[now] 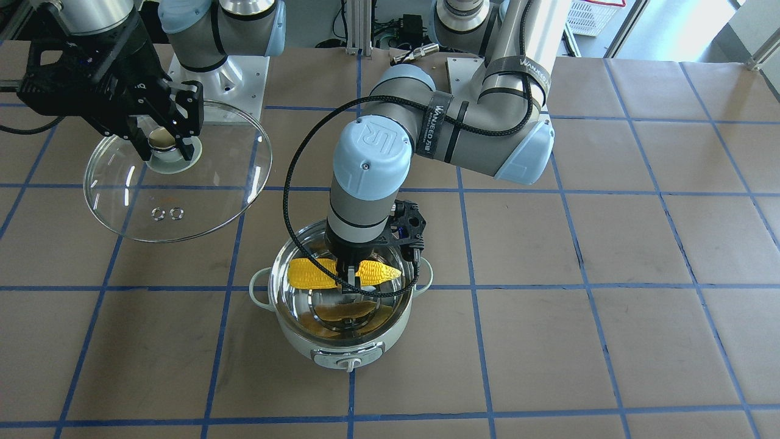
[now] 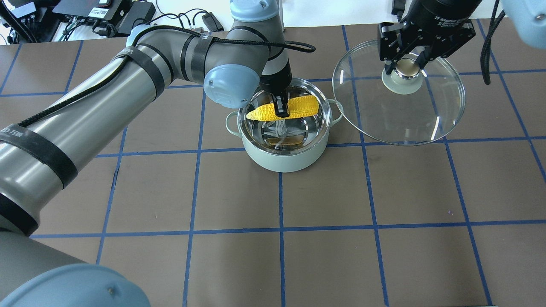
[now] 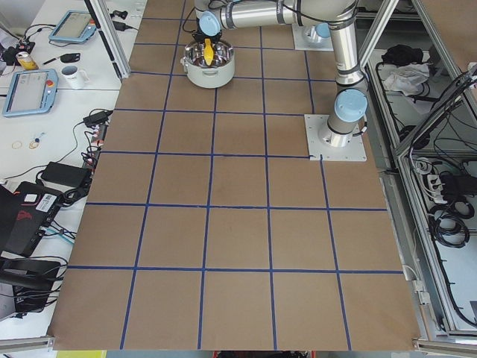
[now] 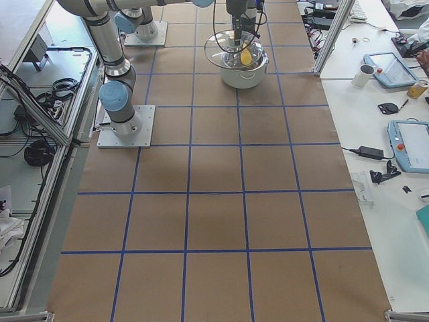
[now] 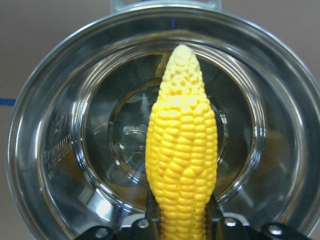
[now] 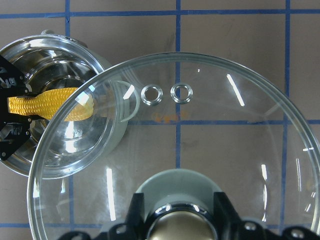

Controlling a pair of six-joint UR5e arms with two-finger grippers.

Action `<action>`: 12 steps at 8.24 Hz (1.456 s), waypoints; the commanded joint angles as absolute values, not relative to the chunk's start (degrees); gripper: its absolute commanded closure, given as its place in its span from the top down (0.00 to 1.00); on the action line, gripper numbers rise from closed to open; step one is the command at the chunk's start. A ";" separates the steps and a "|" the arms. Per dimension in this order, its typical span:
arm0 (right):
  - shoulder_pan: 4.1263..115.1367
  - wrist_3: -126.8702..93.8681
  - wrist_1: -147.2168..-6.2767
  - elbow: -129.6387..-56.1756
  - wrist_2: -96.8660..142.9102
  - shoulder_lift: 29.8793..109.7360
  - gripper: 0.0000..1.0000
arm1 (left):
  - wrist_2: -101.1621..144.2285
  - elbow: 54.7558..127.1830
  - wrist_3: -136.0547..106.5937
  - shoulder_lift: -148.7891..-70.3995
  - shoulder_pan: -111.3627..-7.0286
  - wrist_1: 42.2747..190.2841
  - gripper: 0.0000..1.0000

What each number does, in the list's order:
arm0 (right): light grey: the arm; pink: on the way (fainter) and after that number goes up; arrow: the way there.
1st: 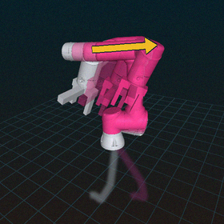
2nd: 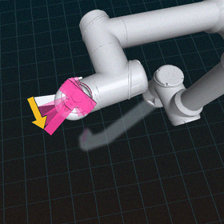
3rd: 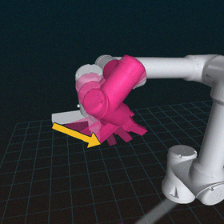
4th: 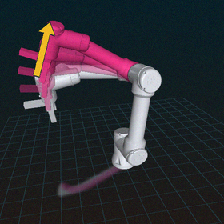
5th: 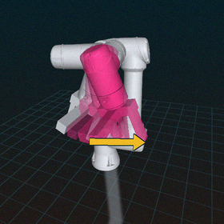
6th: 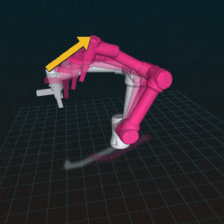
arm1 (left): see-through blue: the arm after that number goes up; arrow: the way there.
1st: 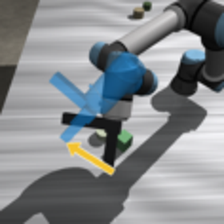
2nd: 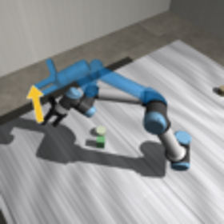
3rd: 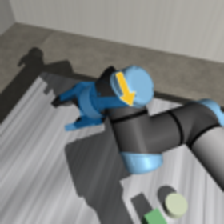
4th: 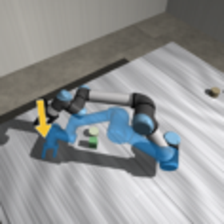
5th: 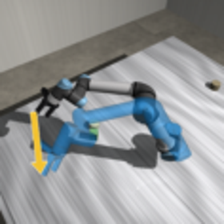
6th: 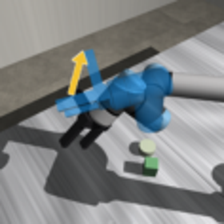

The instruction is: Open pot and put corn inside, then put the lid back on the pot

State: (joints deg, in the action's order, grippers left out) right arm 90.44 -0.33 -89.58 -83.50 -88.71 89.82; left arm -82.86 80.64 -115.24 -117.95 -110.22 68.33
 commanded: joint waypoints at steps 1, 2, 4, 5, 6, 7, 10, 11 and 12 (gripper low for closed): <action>90.44 -0.35 -89.73 -83.50 -88.25 89.74 0.15 | -82.71 81.91 -115.22 -118.12 -110.21 68.29 0.12; 90.44 -0.35 -89.56 -83.50 -88.24 89.74 0.15 | -82.88 81.91 -115.22 -118.21 -110.21 68.29 0.57; 90.44 -0.26 -89.65 -83.50 -88.24 89.74 0.15 | -82.79 81.83 -115.22 -117.95 -110.21 68.38 1.00; 90.44 -0.26 -89.47 -83.50 -88.24 89.74 0.15 | -82.71 81.74 -115.14 -117.51 -110.04 68.38 1.00; 90.44 -0.26 -89.47 -83.50 -88.33 89.74 0.15 | -82.71 81.30 -114.61 -117.16 -109.78 69.07 1.00; 90.35 -0.26 -89.56 -83.50 -88.24 89.74 0.15 | -82.97 81.12 -112.87 -116.72 -109.17 69.60 1.00; 90.18 3.49 -90.00 -83.50 -88.42 89.65 0.15 | -87.60 81.04 -109.78 -114.27 -106.71 71.28 1.00; 89.04 3.78 -89.91 -83.50 -87.98 89.74 0.15 | -88.41 81.12 -109.08 -113.13 -105.05 71.19 1.00; 88.77 3.17 -89.83 -83.15 -87.89 89.39 0.15 | -88.24 81.12 -104.11 -111.38 -103.12 71.28 1.00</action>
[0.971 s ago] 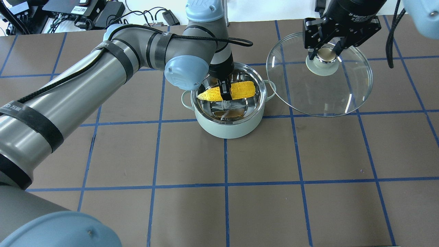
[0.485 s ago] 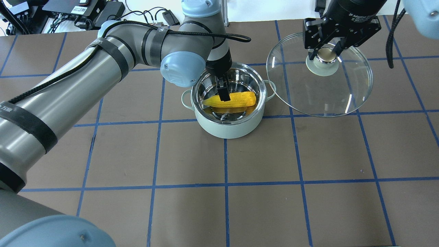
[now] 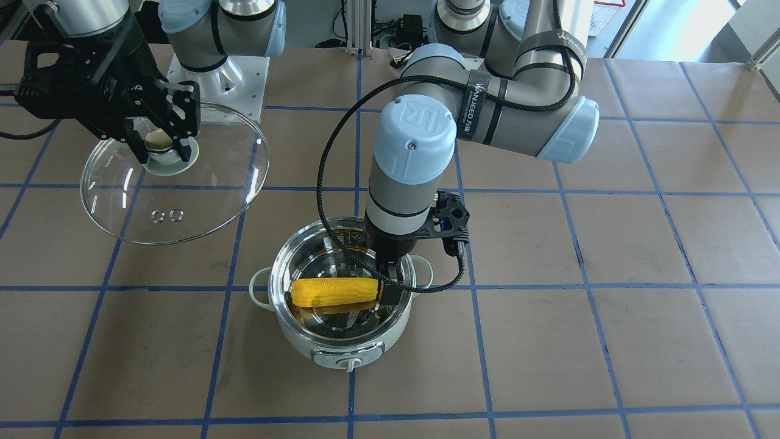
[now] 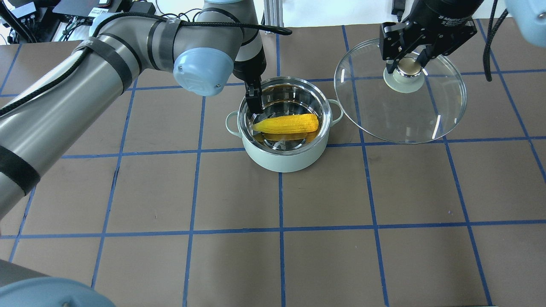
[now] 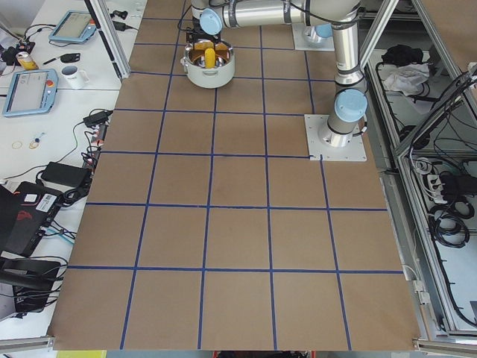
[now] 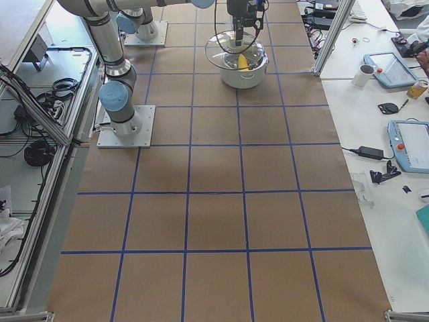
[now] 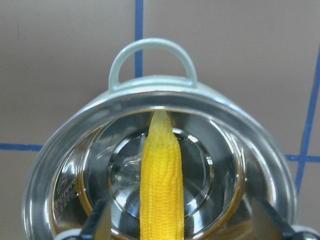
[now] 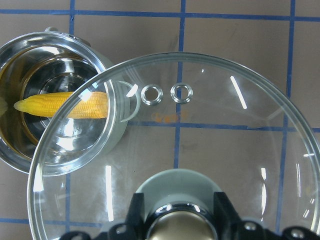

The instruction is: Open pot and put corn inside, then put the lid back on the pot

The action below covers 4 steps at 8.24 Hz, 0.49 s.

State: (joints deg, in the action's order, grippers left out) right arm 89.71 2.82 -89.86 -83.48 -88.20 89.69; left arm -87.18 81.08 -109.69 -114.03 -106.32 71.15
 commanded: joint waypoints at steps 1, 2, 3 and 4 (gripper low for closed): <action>88.86 3.16 -89.91 -82.36 -87.89 88.60 0.15 | -88.24 81.47 -98.06 -108.31 -101.27 71.63 1.00; 89.55 2.64 -90.61 -80.79 -87.89 86.51 0.15 | -88.24 81.56 -92.26 -105.67 -100.03 74.59 1.00; 91.82 1.33 -91.49 -78.68 -87.89 83.27 0.15 | -88.16 81.04 -88.02 -103.82 -98.98 77.75 1.00; 96.81 -2.51 -94.54 -77.10 -88.93 79.49 0.15 | -88.50 81.04 -85.19 -102.41 -98.36 80.22 1.00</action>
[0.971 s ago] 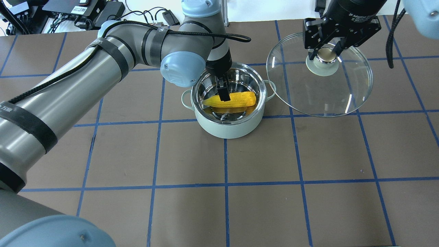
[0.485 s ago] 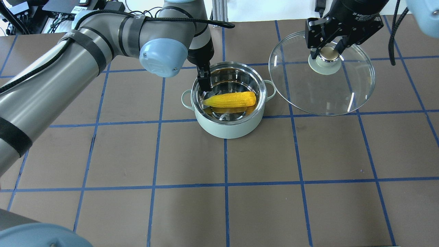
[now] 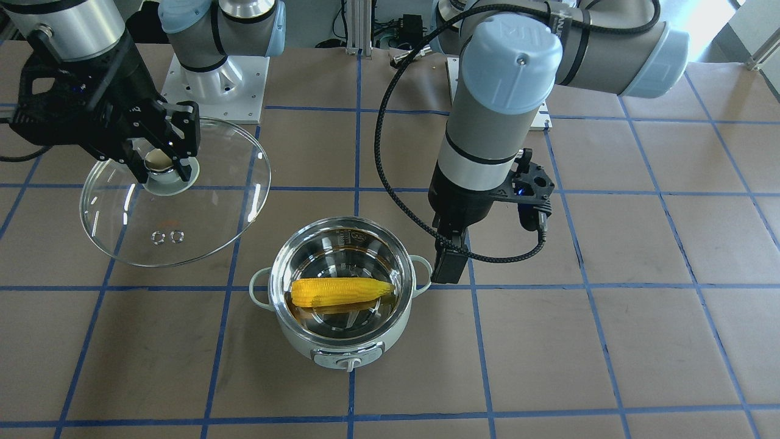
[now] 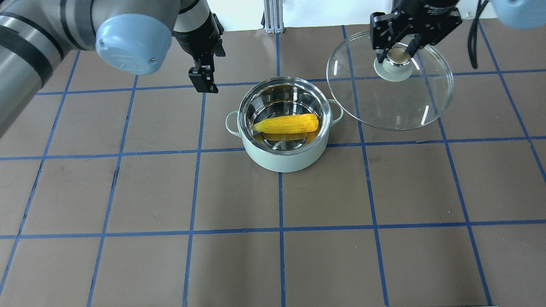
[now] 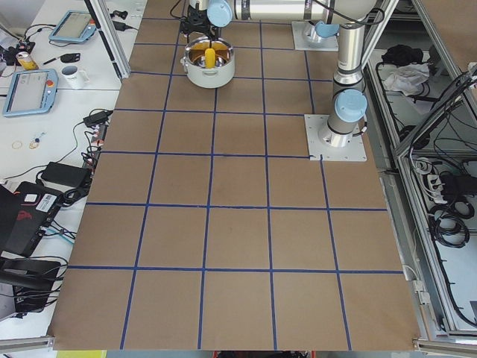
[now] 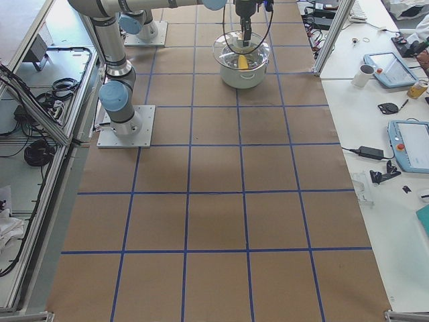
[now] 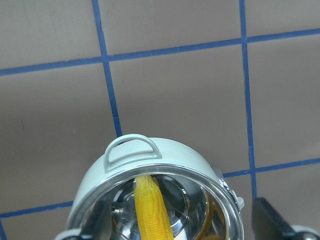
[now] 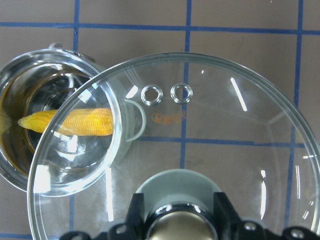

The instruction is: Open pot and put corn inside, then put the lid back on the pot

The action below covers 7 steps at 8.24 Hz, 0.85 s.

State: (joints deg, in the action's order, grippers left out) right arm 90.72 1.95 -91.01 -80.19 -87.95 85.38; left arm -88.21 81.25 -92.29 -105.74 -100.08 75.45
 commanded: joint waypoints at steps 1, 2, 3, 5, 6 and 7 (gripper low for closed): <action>101.64 -8.99 -97.62 -75.78 -89.82 75.28 0.15 | -88.51 80.95 -76.90 -100.83 -98.26 80.33 1.00; 104.65 -13.66 -100.95 -74.89 -89.74 71.58 0.15 | -88.33 80.95 -68.90 -99.07 -98.09 80.33 1.00; 106.85 -18.24 -105.60 -74.53 -89.21 69.11 0.15 | -88.33 80.95 -62.03 -97.23 -96.78 80.33 1.00; 108.02 -19.16 -106.17 -74.71 -89.73 67.07 0.15 | -88.59 81.12 -44.41 -93.97 -93.35 80.51 1.00; 108.02 -19.25 -106.17 -74.71 -89.91 66.02 0.15 | -88.59 81.47 -34.38 -93.43 -93.25 81.38 1.00; 108.10 -20.99 -106.08 -75.23 -89.91 65.92 0.15 | -88.59 81.30 -30.88 -92.99 -93.08 84.35 1.00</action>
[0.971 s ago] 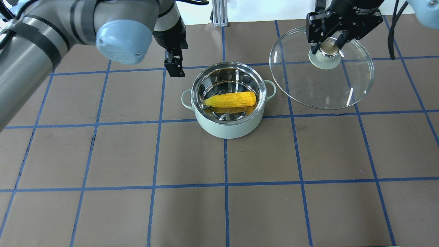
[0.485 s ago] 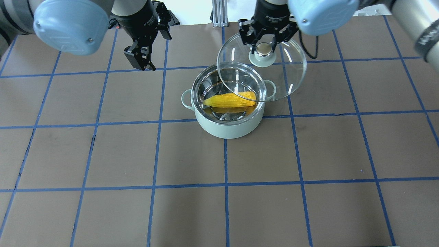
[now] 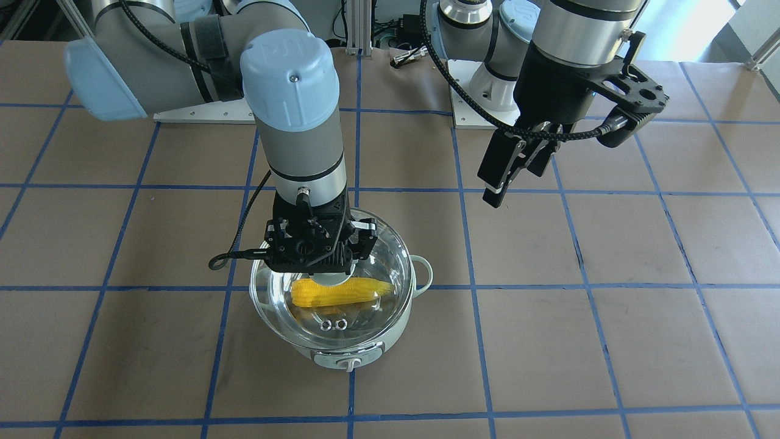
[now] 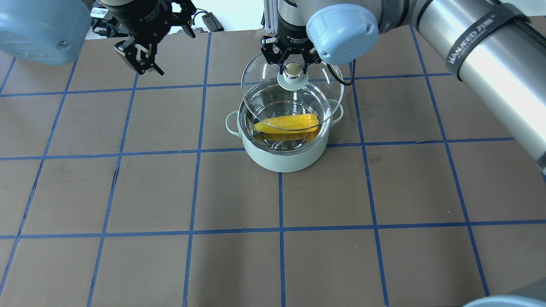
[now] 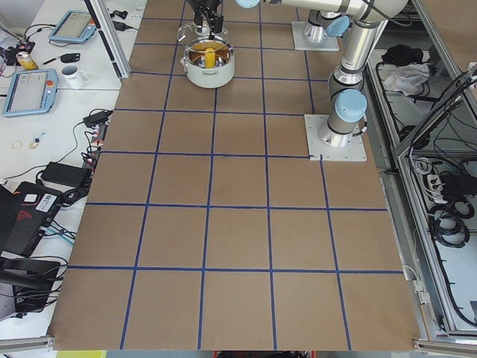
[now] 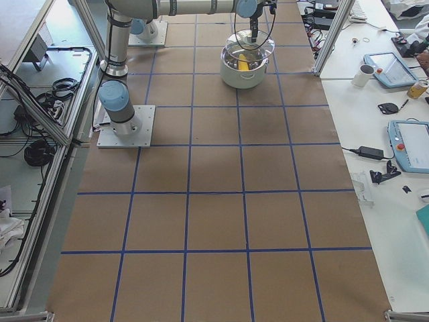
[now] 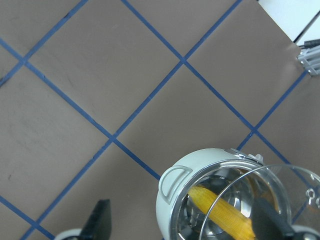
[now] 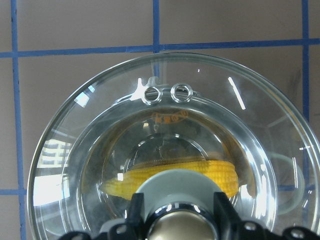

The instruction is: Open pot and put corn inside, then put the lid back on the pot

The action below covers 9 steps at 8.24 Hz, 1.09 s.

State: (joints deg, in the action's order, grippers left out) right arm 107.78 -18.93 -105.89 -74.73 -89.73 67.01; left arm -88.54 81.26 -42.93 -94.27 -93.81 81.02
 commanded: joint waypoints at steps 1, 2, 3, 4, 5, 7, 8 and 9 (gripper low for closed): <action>108.63 -21.53 -106.00 -75.58 -89.91 65.92 0.14 | -88.51 81.56 -25.80 -92.21 -92.38 84.72 1.00; 108.98 -21.71 -106.17 -75.85 -89.91 65.74 0.14 | -88.59 81.74 -20.44 -91.15 -92.11 86.73 1.00; 108.98 -22.14 -106.17 -75.94 -90.00 65.74 0.14 | -88.77 81.74 -15.95 -91.06 -92.02 87.44 1.00; 109.25 -23.37 -106.00 -76.63 -90.17 65.83 0.13 | -88.86 81.74 -13.56 -91.05 -90.89 87.54 1.00; 110.12 -23.47 -106.95 -78.47 -92.70 65.83 0.13 | -89.81 81.74 -11.36 -90.88 -89.66 87.63 1.00; 110.74 -25.13 -110.64 -80.42 -93.17 65.74 0.13 | -97.71 81.83 -7.21 -90.44 -89.39 87.63 1.00; 110.74 -25.31 -111.18 -80.42 -92.82 65.57 0.13 | -97.73 81.91 -5.29 -90.35 -89.30 87.71 1.00; 110.74 -26.62 -112.57 -80.42 -92.64 65.48 0.13 | -97.39 82.26 -4.23 -90.26 -89.30 87.89 1.00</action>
State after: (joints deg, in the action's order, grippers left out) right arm 110.65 -25.05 -110.40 -80.11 -92.89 65.66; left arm -96.64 81.87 -6.90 -90.50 -89.45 87.65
